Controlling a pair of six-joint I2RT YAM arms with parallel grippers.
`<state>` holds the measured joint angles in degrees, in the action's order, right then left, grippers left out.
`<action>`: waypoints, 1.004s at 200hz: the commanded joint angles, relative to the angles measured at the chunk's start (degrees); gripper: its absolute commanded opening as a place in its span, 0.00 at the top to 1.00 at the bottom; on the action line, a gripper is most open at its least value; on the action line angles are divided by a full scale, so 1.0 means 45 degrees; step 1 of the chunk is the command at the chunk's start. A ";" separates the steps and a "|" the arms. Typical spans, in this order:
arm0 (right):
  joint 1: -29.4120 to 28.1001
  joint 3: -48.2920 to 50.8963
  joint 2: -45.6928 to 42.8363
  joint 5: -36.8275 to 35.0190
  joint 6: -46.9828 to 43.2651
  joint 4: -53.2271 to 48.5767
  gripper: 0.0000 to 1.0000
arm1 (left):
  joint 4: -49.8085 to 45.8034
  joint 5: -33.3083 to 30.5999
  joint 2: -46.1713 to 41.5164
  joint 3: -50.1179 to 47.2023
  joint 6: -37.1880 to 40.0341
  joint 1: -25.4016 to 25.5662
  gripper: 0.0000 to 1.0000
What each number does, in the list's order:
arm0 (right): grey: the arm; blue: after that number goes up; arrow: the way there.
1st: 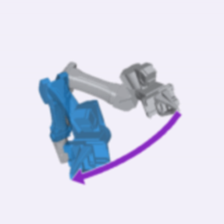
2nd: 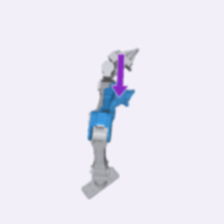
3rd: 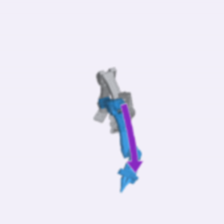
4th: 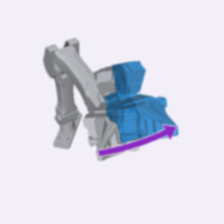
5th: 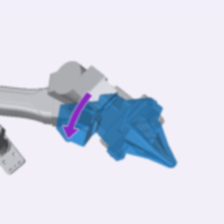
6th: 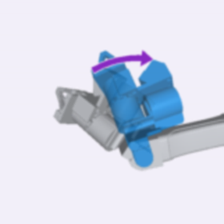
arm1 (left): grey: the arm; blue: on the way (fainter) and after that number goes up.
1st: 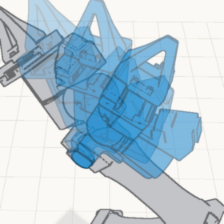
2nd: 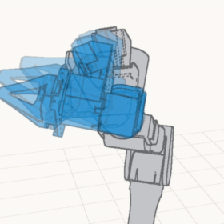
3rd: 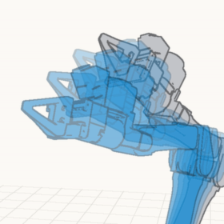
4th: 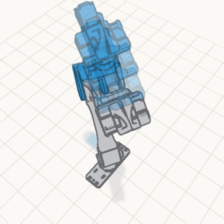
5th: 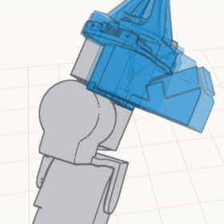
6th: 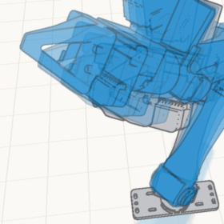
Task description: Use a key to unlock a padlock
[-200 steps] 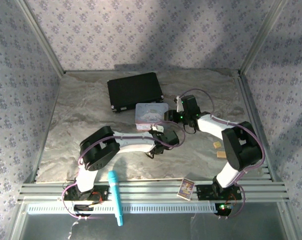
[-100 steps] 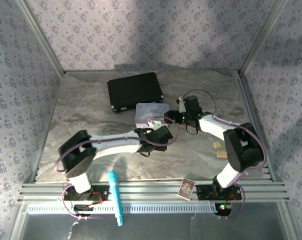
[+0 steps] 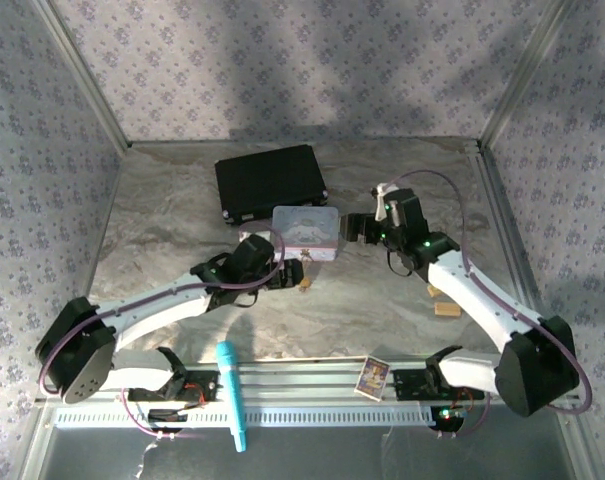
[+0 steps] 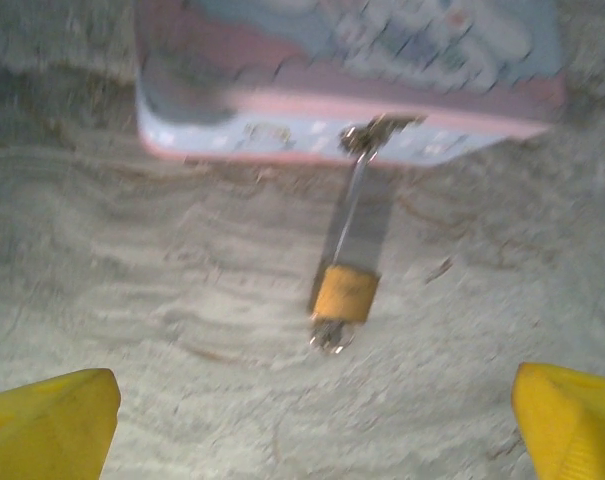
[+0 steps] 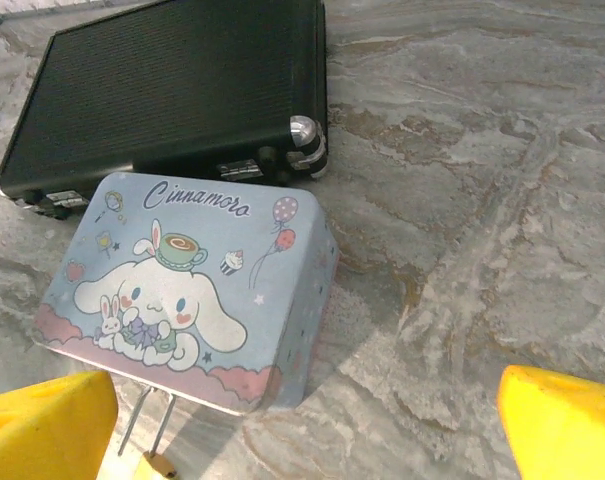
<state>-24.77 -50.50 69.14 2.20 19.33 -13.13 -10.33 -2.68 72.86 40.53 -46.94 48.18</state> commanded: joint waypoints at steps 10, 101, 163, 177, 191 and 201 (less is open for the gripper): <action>-0.0351 0.1102 0.0123 0.1491 0.1333 -0.1013 0.02 | 0.0848 0.0485 -0.0179 0.0185 0.0498 -0.0173 0.00; -0.6241 0.0578 0.3709 -0.3876 0.5489 0.0294 0.23 | -0.0911 -0.0356 -0.0714 0.0929 0.0407 -0.1977 0.01; -0.7209 -0.1319 0.6647 -0.4794 0.5470 0.0244 0.33 | -0.0191 -0.0309 -0.1372 -0.0625 -0.0722 -0.1958 0.00; -0.7191 -0.1573 0.7058 -0.4838 0.5509 0.0140 0.35 | -0.0349 -0.0453 -0.1643 -0.0791 -0.0742 -0.1958 0.00; -0.7243 -0.1846 0.7392 -0.5102 0.5603 -0.0154 0.37 | -0.0448 -0.0554 -0.1866 -0.0910 -0.0777 -0.1959 0.00; -0.7302 -0.2020 0.7624 -0.5247 0.5686 -0.0371 0.37 | -0.0496 -0.0607 -0.1988 -0.1016 -0.0782 -0.1960 0.00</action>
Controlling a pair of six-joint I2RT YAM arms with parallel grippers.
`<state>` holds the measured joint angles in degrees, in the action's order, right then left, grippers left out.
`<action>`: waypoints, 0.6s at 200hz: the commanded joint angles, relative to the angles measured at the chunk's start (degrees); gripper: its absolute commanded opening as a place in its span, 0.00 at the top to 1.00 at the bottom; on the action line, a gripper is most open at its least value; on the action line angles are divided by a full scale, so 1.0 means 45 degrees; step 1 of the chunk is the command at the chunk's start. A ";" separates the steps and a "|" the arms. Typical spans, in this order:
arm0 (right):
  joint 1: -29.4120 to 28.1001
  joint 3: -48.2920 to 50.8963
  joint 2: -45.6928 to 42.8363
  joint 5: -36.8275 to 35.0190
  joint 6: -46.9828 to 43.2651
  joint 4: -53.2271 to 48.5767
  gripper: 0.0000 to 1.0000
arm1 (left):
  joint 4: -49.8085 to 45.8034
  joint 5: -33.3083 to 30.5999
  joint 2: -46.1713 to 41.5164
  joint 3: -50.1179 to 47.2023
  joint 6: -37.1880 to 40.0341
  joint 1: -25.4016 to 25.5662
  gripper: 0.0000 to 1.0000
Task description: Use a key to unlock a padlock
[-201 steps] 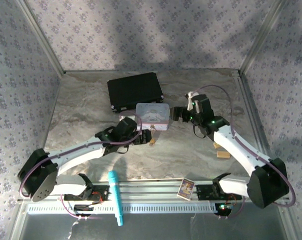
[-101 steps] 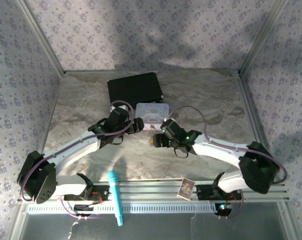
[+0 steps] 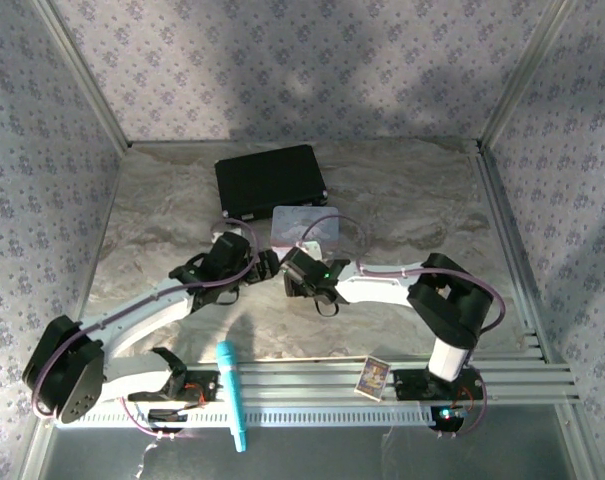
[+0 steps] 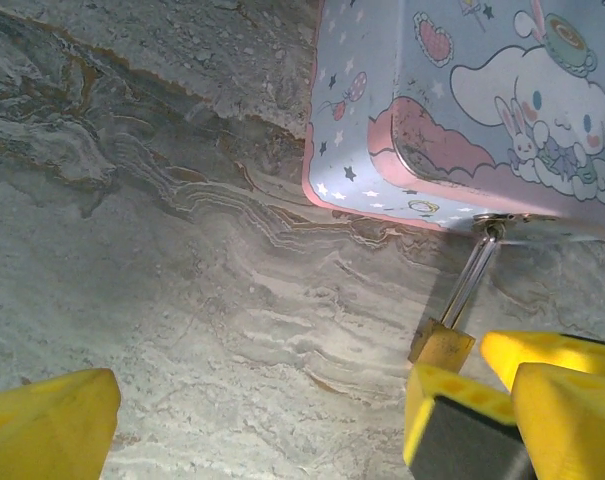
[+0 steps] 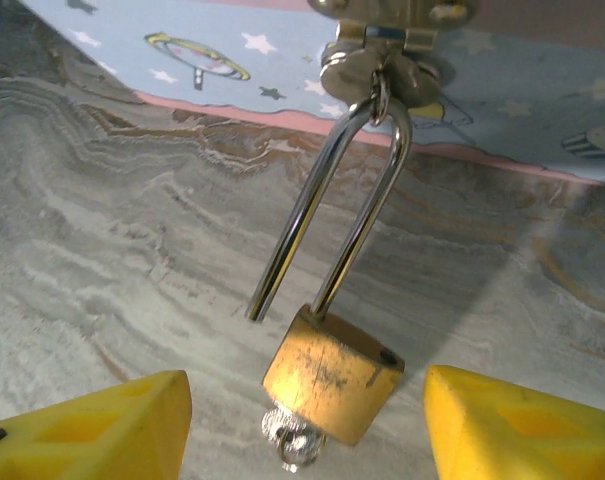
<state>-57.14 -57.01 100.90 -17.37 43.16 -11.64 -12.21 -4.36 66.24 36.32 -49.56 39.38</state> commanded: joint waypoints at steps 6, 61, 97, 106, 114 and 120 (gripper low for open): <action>-0.0118 -0.0637 0.0683 -0.0925 0.0458 -0.0797 0.38 | -0.0064 -0.0241 -0.0575 -0.0129 -0.0236 0.0000 0.00; -0.0097 -0.0396 0.0917 -0.0936 0.0606 -0.0852 0.53 | 0.0115 -0.0262 -0.0580 -0.0381 -0.0418 -0.0008 0.00; -0.0046 0.0503 0.0296 -0.0987 0.0757 -0.0467 0.58 | 0.0037 -0.0252 -0.0580 -0.0259 -0.0325 0.0019 0.00; 0.0011 0.0805 0.0117 -0.0977 0.0778 -0.0318 0.60 | 0.0037 -0.0252 -0.0564 -0.0213 -0.0278 0.0019 0.00; 0.0075 0.1071 -0.0073 -0.0937 0.0754 -0.0106 0.61 | 0.0040 -0.0262 -0.0540 -0.0165 -0.0208 0.0039 0.00; 0.0133 0.1257 -0.0196 -0.0863 0.0715 0.0077 0.61 | 0.0042 -0.0261 -0.0494 -0.0124 -0.0134 0.0058 0.00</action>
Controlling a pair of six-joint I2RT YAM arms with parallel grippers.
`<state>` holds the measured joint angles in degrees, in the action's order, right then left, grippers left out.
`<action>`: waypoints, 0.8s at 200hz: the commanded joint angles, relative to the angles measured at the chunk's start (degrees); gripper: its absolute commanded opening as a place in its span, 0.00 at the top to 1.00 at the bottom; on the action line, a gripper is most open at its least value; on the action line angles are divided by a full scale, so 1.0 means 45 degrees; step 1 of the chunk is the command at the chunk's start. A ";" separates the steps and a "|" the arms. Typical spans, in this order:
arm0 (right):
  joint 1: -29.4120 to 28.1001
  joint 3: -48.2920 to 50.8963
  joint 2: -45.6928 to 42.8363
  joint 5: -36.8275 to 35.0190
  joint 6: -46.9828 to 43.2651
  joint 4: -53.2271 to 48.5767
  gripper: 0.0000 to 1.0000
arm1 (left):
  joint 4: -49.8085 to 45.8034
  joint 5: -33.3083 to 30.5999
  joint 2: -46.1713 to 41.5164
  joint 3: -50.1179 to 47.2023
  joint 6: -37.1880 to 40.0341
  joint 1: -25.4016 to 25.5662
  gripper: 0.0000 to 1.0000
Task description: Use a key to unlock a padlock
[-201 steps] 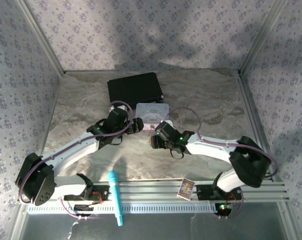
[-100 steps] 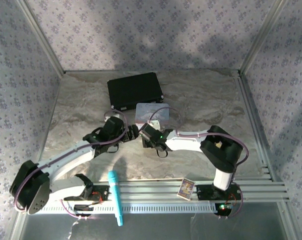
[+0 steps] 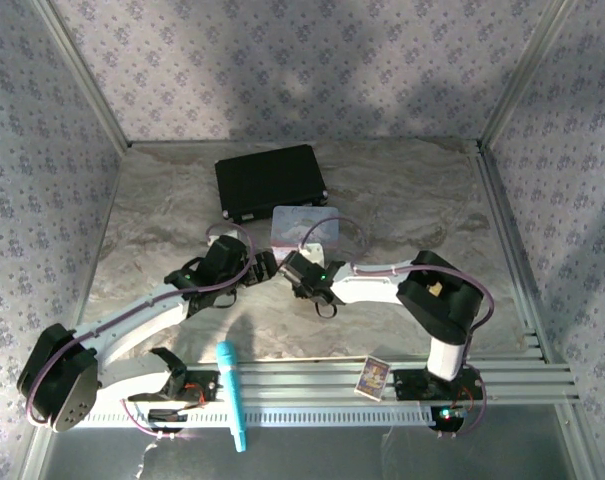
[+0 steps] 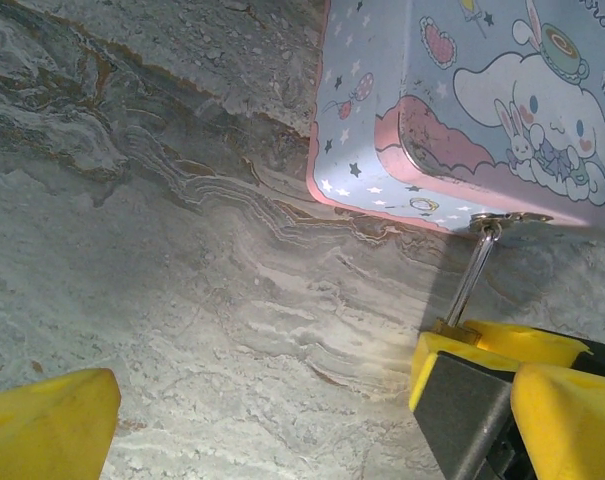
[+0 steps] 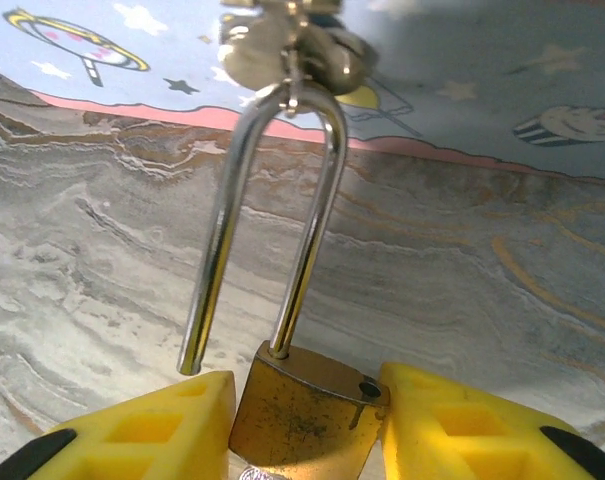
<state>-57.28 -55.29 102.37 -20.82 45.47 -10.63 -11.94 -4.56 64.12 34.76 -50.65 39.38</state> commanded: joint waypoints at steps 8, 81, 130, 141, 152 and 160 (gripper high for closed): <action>0.0275 0.1106 -0.0689 0.0018 0.0120 0.0067 0.63 | -0.0048 -0.0288 0.0044 0.0327 0.0228 0.0106 0.00; 0.1599 0.3602 -0.2683 0.1975 -0.0973 0.2398 0.69 | -0.2162 -0.3560 0.2443 0.4050 0.6242 0.2078 0.00; 0.2410 0.4685 -0.2943 0.3619 -0.1048 0.4441 0.70 | -0.1603 -0.3266 0.5866 0.6249 1.1511 0.2324 0.13; 0.2520 0.4783 -0.2943 0.3641 -0.0974 0.4507 0.70 | -0.1779 -0.3476 0.6472 0.6721 1.2143 0.2324 0.15; 0.2629 0.4879 -0.2931 0.3754 -0.0863 0.4601 0.71 | -0.1873 -0.3660 0.6903 0.7028 1.2526 0.2330 0.17; 0.2667 0.4936 -0.2948 0.3719 -0.0753 0.4662 0.72 | -0.1860 -0.3519 0.7080 0.7151 1.2885 0.2348 0.18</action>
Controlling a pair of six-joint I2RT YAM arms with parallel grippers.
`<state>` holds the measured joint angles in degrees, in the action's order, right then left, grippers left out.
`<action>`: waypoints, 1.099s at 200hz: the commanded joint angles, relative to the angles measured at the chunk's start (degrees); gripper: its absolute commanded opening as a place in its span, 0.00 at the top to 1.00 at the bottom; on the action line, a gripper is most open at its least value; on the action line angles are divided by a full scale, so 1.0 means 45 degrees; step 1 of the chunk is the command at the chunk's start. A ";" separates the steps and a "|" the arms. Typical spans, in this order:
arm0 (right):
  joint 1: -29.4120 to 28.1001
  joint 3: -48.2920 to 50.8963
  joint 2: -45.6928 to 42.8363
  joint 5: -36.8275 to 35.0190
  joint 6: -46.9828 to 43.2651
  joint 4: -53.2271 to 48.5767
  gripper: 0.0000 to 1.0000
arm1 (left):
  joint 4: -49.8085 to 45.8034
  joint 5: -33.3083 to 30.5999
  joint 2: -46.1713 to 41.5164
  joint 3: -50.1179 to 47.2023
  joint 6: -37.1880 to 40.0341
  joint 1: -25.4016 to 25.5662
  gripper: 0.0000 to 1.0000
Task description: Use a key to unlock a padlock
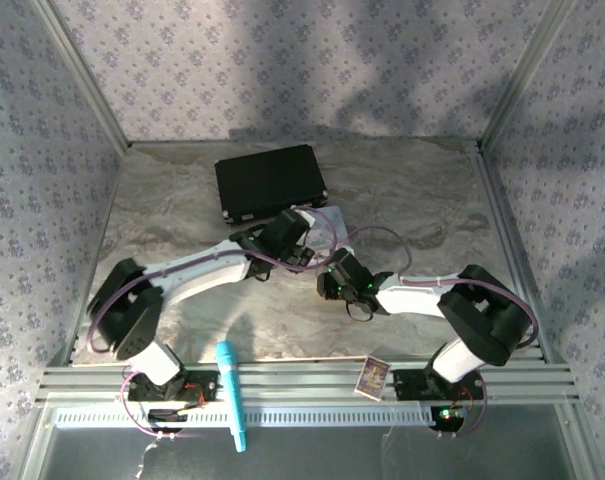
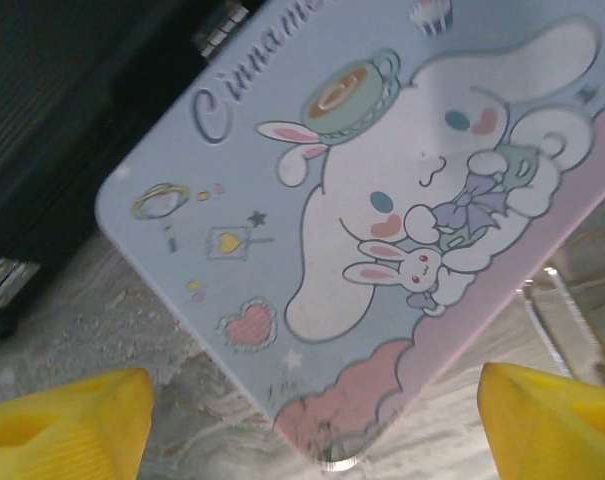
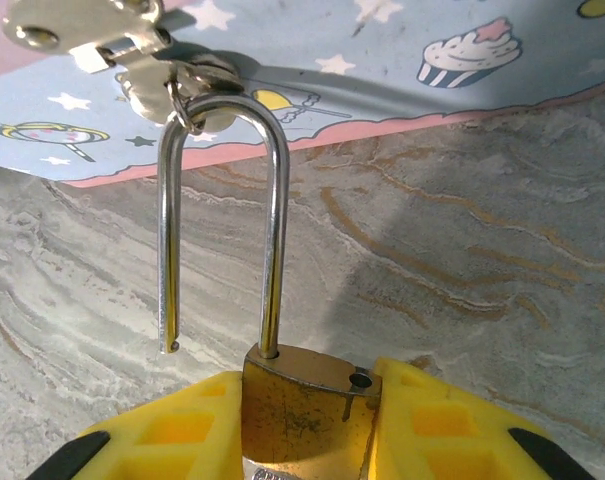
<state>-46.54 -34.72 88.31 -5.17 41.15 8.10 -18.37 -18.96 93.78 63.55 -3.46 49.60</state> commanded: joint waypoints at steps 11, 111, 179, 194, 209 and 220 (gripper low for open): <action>0.0323 0.0391 0.0208 0.0122 0.0324 0.0467 0.74 | -0.0411 -0.0065 0.0765 0.0865 0.3026 0.0141 0.18; 0.0345 0.0242 0.1094 -0.0434 0.1857 0.1022 0.82 | -0.1575 -0.1852 0.3174 0.1576 0.3310 0.0472 0.38; 0.0538 0.0603 0.1928 -0.0164 0.3986 0.3424 0.86 | -0.1106 -0.0325 0.3047 0.1006 0.3014 0.0480 0.41; 0.0592 0.0459 0.2273 0.0035 0.4348 0.3899 0.86 | -0.0968 -0.0238 0.3019 0.0852 0.3212 0.0483 0.41; 0.0654 0.0315 0.2590 0.0113 0.4673 0.4375 0.86 | -0.0804 -0.0123 0.2950 0.0658 0.3420 0.0481 0.42; 0.0719 0.0213 0.2751 0.0170 0.4894 0.4579 0.86 | -0.0769 -0.0046 0.2913 0.0568 0.3482 0.0477 0.42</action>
<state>-44.75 -32.62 93.23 -5.06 58.57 21.39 -17.54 -25.52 105.08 69.67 11.55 52.14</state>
